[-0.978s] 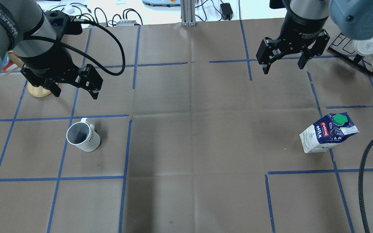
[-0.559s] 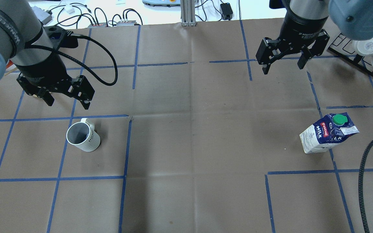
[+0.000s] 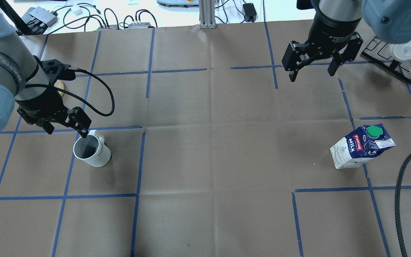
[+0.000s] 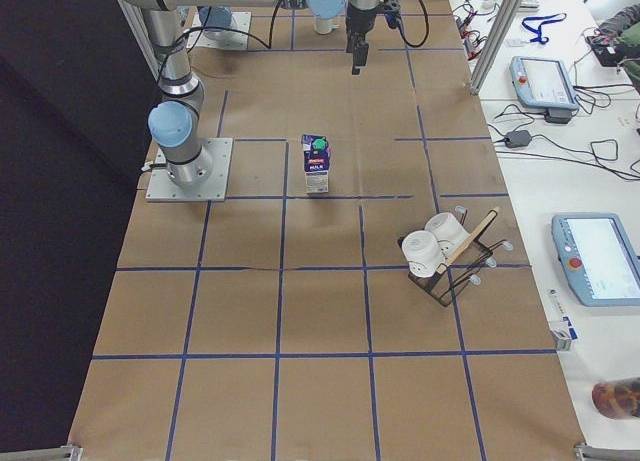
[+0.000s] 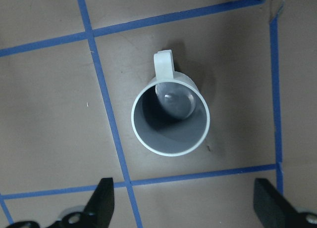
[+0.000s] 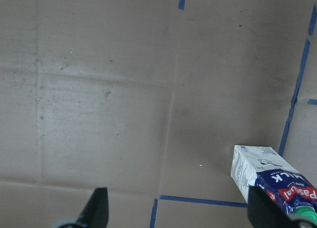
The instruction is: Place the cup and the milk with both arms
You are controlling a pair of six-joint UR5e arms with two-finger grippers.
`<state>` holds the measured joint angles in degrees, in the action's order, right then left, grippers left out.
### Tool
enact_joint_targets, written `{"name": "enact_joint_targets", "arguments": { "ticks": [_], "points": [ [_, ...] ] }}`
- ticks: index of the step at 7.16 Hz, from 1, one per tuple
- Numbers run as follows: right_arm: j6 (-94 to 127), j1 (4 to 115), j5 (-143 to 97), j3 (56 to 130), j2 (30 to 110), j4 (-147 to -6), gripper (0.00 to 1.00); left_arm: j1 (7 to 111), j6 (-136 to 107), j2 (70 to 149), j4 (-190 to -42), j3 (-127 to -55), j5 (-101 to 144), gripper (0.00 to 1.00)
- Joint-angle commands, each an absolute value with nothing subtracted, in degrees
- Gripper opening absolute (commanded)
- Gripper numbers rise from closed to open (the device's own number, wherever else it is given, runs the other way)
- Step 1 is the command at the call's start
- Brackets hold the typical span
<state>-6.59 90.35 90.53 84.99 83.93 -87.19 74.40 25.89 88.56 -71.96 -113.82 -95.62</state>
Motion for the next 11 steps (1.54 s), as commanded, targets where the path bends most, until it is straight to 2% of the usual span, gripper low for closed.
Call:
{"name": "enact_joint_targets", "arguments": {
  "ticks": [1, 4, 8, 11],
  "points": [
    [-6.6, 90.4, 90.5, 85.0, 83.9, -87.2, 1.0, 70.8, 30.1, 93.3, -65.4, -115.9, -95.2, 1.0],
    [-6.6, 90.4, 90.5, 85.0, 83.9, -87.2, 1.0, 70.5, 29.9, 97.5, -62.1, -115.9, -94.0, 1.0],
    [-6.6, 90.4, 90.5, 85.0, 83.9, -87.2, 1.0, 70.5, 29.7, 98.3, -61.6, -117.4, -93.9, 0.98],
    [-6.6, 90.4, 90.5, 85.0, 83.9, -87.2, 1.0, 70.4, 29.6, 100.2, -61.6, -116.6, -93.9, 0.59]
  ]
}}
